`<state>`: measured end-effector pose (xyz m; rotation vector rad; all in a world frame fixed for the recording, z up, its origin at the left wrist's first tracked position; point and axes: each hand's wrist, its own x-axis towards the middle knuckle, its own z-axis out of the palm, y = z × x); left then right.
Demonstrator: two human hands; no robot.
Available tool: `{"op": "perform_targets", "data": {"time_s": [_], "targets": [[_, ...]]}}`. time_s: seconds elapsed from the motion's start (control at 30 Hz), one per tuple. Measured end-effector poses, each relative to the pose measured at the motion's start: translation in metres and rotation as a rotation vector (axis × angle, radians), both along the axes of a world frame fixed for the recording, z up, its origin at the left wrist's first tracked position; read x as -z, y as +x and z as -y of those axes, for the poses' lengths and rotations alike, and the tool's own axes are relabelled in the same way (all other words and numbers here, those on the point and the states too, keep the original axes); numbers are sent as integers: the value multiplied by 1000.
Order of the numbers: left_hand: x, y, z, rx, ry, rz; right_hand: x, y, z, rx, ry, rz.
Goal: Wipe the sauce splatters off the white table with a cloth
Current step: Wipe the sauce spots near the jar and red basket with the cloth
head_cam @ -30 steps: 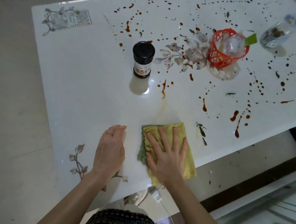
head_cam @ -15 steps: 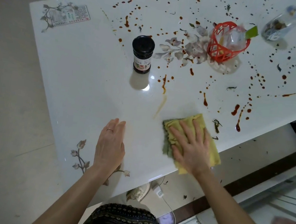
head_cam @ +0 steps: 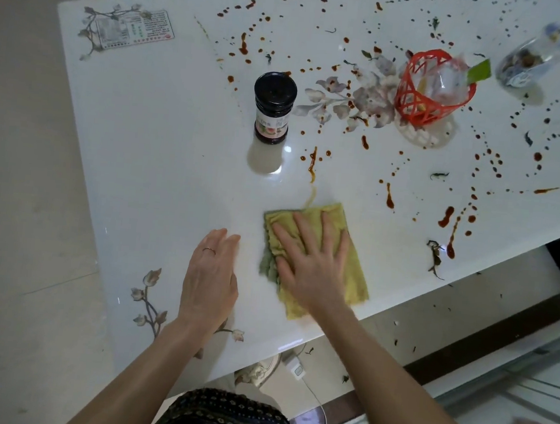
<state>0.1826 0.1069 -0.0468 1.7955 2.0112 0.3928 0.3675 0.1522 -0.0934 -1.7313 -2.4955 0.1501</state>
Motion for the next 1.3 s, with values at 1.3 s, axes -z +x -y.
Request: {"op": "perform_targets", "data": {"time_s": [1.3], "targets": [[-3, -6, -62, -27, 10, 20, -17, -49, -140, 436, -174, 23]]}}
